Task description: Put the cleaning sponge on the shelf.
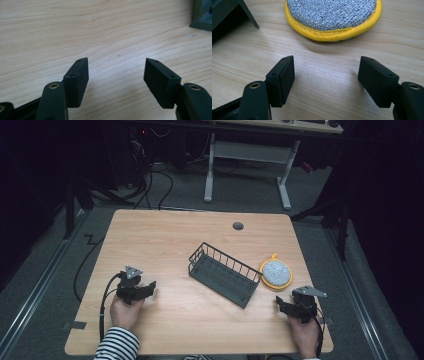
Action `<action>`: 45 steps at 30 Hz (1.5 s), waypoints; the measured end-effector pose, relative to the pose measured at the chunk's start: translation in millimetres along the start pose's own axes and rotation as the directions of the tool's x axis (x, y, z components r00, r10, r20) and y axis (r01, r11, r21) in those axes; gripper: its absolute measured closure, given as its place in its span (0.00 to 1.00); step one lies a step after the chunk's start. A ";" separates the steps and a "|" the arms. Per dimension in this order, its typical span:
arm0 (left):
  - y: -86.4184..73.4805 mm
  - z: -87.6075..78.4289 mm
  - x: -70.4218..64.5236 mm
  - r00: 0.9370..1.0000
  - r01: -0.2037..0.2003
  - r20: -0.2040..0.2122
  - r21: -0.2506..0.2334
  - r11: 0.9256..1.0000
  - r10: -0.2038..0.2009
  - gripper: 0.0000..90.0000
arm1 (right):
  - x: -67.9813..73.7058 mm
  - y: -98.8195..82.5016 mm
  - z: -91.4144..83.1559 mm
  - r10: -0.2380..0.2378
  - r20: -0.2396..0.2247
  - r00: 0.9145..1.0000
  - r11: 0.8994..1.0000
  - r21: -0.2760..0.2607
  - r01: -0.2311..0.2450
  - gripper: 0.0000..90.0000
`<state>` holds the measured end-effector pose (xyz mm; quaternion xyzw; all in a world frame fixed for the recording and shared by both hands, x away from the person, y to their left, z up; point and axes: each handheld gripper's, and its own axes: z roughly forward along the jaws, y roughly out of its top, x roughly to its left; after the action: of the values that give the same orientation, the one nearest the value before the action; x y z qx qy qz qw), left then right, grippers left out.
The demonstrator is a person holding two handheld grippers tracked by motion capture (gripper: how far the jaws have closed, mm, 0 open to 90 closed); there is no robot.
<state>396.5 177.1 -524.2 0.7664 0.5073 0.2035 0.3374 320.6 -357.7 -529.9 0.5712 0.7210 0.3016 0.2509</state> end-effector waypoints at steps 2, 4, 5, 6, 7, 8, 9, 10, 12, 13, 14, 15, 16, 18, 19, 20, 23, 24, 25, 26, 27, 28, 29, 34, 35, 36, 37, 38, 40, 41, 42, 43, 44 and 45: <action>-1.6 4.0 0.2 1.000 -0.002 -0.002 0.008 1.000 0.002 0.40 | 0.0 0.4 0.4 -0.001 -0.001 1.000 1.000 0.000 0.001 0.33; -4.7 7.6 -0.2 1.000 -0.011 -0.011 -0.001 1.000 0.011 0.39 | -0.3 0.8 0.8 -0.001 -0.005 1.000 1.000 0.001 0.001 0.33; -6.2 8.1 -0.7 1.000 -0.014 -0.013 -0.015 1.000 0.014 0.39 | -0.5 0.8 0.7 0.002 -0.007 1.000 1.000 0.001 -0.002 0.33; -8.4 8.6 -1.7 1.000 -0.011 -0.016 -0.031 0.999 0.010 0.37 | -1.3 1.1 1.0 0.002 -0.012 1.000 1.000 0.001 -0.002 0.33; -8.4 8.6 -1.7 1.000 -0.011 -0.016 -0.031 0.999 0.010 0.37 | -1.3 1.1 1.0 0.002 -0.012 1.000 1.000 0.001 -0.002 0.33; -8.4 8.7 -2.5 1.000 -0.009 -0.018 -0.031 0.999 0.008 0.37 | -1.4 1.2 1.1 0.002 -0.012 1.000 1.000 0.001 -0.002 0.33; -8.4 8.6 -3.2 1.000 -0.007 -0.022 -0.030 1.000 0.007 0.36 | -0.6 1.3 1.3 0.005 0.004 1.000 1.000 0.001 -0.005 0.33; -8.4 8.6 -3.2 1.000 -0.007 -0.022 -0.030 1.000 0.007 0.36 | -0.6 1.3 1.3 0.005 0.004 1.000 1.000 0.001 -0.005 0.33; -8.3 8.8 -3.7 1.000 -0.005 -0.025 -0.030 1.000 0.004 0.36 | 1.4 1.1 1.2 0.013 0.017 1.000 1.000 -0.001 -0.013 0.33; -8.2 9.1 -4.0 1.000 -0.002 -0.028 -0.032 0.999 0.001 0.36 | 1.3 1.0 1.1 0.015 0.016 1.000 1.000 -0.001 -0.015 0.33; -8.2 9.1 -4.0 1.000 -0.002 -0.028 -0.032 0.999 0.001 0.36 | 1.3 1.0 1.1 0.015 0.016 1.000 1.000 -0.001 -0.015 0.33; -8.2 9.1 -3.9 1.000 -0.002 -0.027 -0.032 0.999 0.001 0.36 | 1.2 1.0 1.1 0.015 0.014 1.000 1.000 -0.001 -0.015 0.34; -8.2 9.0 -3.7 1.000 -0.001 -0.024 -0.031 1.000 0.000 0.35 | 1.1 1.8 0.0 0.008 0.009 1.000 1.000 0.006 -0.008 0.40; -8.3 8.9 -3.6 1.000 -0.002 -0.023 -0.030 1.000 0.002 0.35 | 1.9 2.5 -1.3 0.013 0.012 1.000 1.000 0.016 -0.013 0.42; -8.3 8.9 -3.6 1.000 -0.002 -0.023 -0.030 1.000 0.002 0.35 | 3.6 5.0 -2.9 0.009 0.008 1.000 0.999 0.031 -0.009 0.42; -8.3 9.0 -3.7 1.000 -0.001 -0.023 -0.031 1.000 0.000 0.35 | 4.1 6.4 -4.3 0.008 0.002 1.000 1.000 0.025 -0.008 0.42; -8.3 8.9 -3.6 1.000 -0.003 -0.023 -0.030 1.000 0.002 0.35 | 3.4 12.3 -10.6 0.018 -0.016 1.000 1.000 -0.004 -0.018 0.43; -8.3 8.9 -3.6 1.000 -0.003 -0.023 -0.030 1.000 0.002 0.35 | 2.8 14.8 -12.4 0.021 -0.020 1.000 1.000 -0.012 -0.021 0.43; -8.3 8.9 -3.6 1.000 -0.002 -0.023 -0.030 1.000 0.002 0.35 | 2.1 17.8 -13.9 0.019 -0.023 1.000 1.000 -0.011 -0.020 0.43; -8.3 8.9 -3.6 1.000 -0.003 -0.023 -0.030 1.000 0.002 0.35 | 1.0 20.9 -15.0 0.017 -0.025 1.000 1.000 -0.015 -0.018 0.44; -8.3 8.9 -3.6 1.000 -0.002 -0.023 -0.030 1.000 0.002 0.35 | -0.3 24.3 -16.3 0.020 -0.029 0.999 1.000 -0.017 -0.021 0.44; -8.3 9.0 -3.7 1.000 -0.001 -0.022 -0.031 1.000 0.000 0.35 | -2.2 28.1 -17.1 0.022 -0.037 0.999 1.000 -0.017 -0.023 0.45; -8.3 9.0 -3.7 1.000 -0.001 -0.022 -0.031 1.000 0.001 0.35 | -4.0 32.1 -18.0 0.025 -0.048 0.999 1.000 -0.018 -0.026 0.46; -8.3 8.8 -3.0 1.000 0.003 -0.015 -0.031 1.000 -0.003 0.34 | -14.6 54.9 -19.2 0.031 -0.078 0.997 0.999 -0.031 -0.033 0.50; -8.3 8.8 -3.0 1.000 0.003 -0.015 -0.031 1.000 -0.003 0.34 | -16.9 59.6 -18.3 0.038 -0.079 0.996 0.999 -0.029 -0.041 0.50; -8.3 8.8 -2.9 1.000 0.003 -0.015 -0.031 0.999 -0.004 0.34 | -16.9 59.6 -18.3 0.038 -0.079 0.996 0.999 -0.029 -0.041 0.50; -8.3 8.8 -2.8 1.000 0.004 -0.014 -0.032 0.999 -0.004 0.34 | -21.8 68.9 -15.5 0.046 -0.077 0.996 0.999 -0.019 -0.048 0.50; -8.3 8.8 -2.7 1.000 0.005 -0.013 -0.033 0.999 -0.005 0.34 | -24.4 73.3 -13.6 0.057 -0.081 0.995 0.998 -0.012 -0.058 0.50; -8.4 8.7 -2.4 1.000 0.006 -0.012 -0.033 0.999 -0.007 0.35 | -29.6 81.6 -8.7 0.077 -0.092 0.993 0.997 0.010 -0.077 0.49; -8.3 8.6 -2.3 1.000 0.006 -0.011 -0.032 0.999 -0.007 0.35 | -33.0 85.6 -4.9 0.094 -0.105 0.990 0.995 0.031 -0.091 0.48; -8.3 8.6 -2.3 1.000 0.006 -0.011 -0.032 0.999 -0.007 0.35 | -33.0 85.6 -4.9 0.094 -0.105 0.990 0.995 0.031 -0.091 0.48; -8.3 8.6 -2.3 1.000 0.007 -0.010 -0.032 0.999 -0.007 0.35 | -39.5 92.1 4.0 0.100 -0.079 0.992 0.994 0.062 -0.096 0.48; -8.3 8.6 -2.3 1.000 0.007 -0.010 -0.032 0.999 -0.007 0.35 | -39.5 92.1 4.0 0.100 -0.079 0.992 0.994 0.062 -0.096 0.48; -8.3 8.6 -2.3 1.000 0.007 -0.010 -0.032 0.999 -0.007 0.35 | -43.7 94.4 8.7 0.121 -0.079 0.990 0.990 0.079 -0.114 0.47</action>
<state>395.9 174.5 -536.1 0.7581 0.5084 0.2143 0.3478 399.9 -383.4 -467.1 0.6085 0.7066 0.3125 0.1811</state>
